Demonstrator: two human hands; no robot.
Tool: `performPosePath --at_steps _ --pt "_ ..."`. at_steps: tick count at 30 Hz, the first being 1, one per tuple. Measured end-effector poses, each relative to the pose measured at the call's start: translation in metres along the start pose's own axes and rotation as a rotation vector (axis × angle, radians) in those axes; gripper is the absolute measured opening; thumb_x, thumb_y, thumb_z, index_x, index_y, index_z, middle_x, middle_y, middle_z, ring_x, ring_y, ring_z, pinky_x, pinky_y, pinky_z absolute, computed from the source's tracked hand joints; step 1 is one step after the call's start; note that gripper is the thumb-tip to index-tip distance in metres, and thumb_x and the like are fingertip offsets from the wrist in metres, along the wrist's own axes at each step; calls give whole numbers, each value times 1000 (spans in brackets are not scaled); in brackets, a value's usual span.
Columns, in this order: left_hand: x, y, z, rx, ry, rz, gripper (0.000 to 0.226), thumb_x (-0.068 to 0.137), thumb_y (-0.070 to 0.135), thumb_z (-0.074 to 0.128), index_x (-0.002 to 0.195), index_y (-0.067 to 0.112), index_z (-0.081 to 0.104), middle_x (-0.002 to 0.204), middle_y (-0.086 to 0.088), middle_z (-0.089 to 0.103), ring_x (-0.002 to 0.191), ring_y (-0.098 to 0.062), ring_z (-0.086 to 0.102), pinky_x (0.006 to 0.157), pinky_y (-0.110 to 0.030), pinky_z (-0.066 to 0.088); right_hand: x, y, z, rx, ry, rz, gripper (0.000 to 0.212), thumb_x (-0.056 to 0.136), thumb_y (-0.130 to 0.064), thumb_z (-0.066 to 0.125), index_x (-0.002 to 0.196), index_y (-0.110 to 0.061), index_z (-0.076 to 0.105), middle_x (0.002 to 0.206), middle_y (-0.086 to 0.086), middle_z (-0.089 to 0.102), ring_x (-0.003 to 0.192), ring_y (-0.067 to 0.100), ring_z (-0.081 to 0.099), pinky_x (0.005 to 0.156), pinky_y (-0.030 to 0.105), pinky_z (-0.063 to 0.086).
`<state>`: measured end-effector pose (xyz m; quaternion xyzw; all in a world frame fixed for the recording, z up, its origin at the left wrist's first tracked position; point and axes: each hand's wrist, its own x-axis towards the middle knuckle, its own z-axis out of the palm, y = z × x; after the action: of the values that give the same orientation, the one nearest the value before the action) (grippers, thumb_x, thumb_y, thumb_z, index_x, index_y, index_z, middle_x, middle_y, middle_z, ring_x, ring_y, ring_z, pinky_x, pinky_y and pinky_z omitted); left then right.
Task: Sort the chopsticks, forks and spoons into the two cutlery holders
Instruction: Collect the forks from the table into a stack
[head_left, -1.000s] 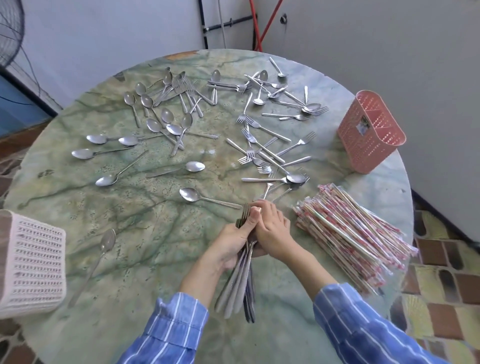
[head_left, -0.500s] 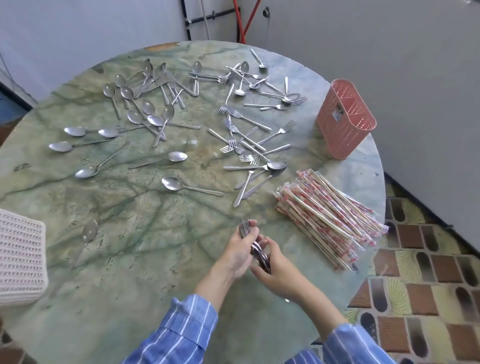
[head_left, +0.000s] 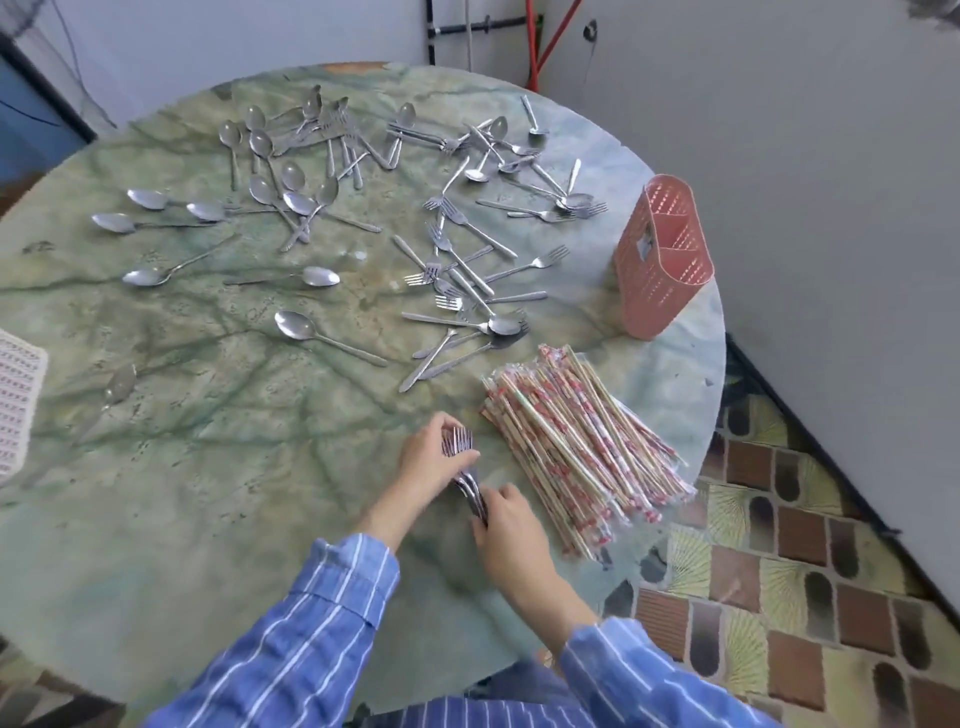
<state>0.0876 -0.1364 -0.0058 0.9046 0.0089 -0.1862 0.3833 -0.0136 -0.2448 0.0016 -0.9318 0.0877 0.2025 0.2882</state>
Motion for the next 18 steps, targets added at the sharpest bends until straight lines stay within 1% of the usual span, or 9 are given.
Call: performPosePath --at_steps 2,4,6,7,8,10,14,17,18 --pt "0 -6 4 16 37 99 40 71 24 83 102 10 62 95 -1 60 90 -23 59 70 -20 32 3 9 -6 0 -17 -18 28 94 -24 55 117 -9 55 114 11 50 101 32 55 81 39 44" --pt "-1 -15 8 56 57 165 45 68 36 83 98 10 64 96 1 54 91 -22 57 75 -20 33 5 18 -9 15 -24 -56 37 92 -27 60 124 -10 54 117 10 47 102 32 55 81 39 45" --pt "-5 -21 13 94 107 187 60 64 59 72 100 12 64 98 1 54 92 -18 52 81 -21 33 5 26 -11 15 -23 -110 44 90 -30 64 127 -11 53 116 9 47 103 30 53 83 38 44" --pt "-8 -22 17 95 147 189 67 62 66 65 102 13 65 100 0 55 92 -16 49 83 -20 32 5 30 -12 21 -26 -130 46 89 -31 65 128 -11 53 115 9 48 102 30 53 83 37 44" --pt "-11 -24 20 81 188 183 70 61 68 62 103 13 65 101 -1 56 93 -15 47 84 -18 31 5 33 -13 36 -31 -142 47 89 -31 65 129 -11 53 114 8 48 101 30 54 83 37 44" --pt "-16 -26 23 25 239 165 69 62 67 62 103 12 66 100 -1 57 95 -16 50 86 -16 30 7 37 -15 66 -49 -149 48 89 -31 65 131 -11 51 113 8 47 97 30 55 84 39 45" --pt "-17 -32 24 17 231 161 64 66 63 61 103 11 68 100 -4 58 99 -25 56 89 -19 33 11 38 -18 51 -82 -179 50 90 -31 65 133 -11 50 111 9 49 94 30 56 83 37 44" --pt "-15 -30 23 15 202 154 65 65 64 60 103 13 68 101 -5 58 101 -24 55 90 -19 32 13 37 -22 22 -97 -186 42 89 -33 65 121 -8 55 102 8 49 85 28 52 74 34 40" --pt "-14 -29 22 17 193 155 65 65 65 59 103 14 68 101 -4 57 101 -23 54 89 -18 31 15 37 -24 4 -103 -191 39 89 -34 65 115 -7 56 100 7 48 81 27 50 73 34 41"
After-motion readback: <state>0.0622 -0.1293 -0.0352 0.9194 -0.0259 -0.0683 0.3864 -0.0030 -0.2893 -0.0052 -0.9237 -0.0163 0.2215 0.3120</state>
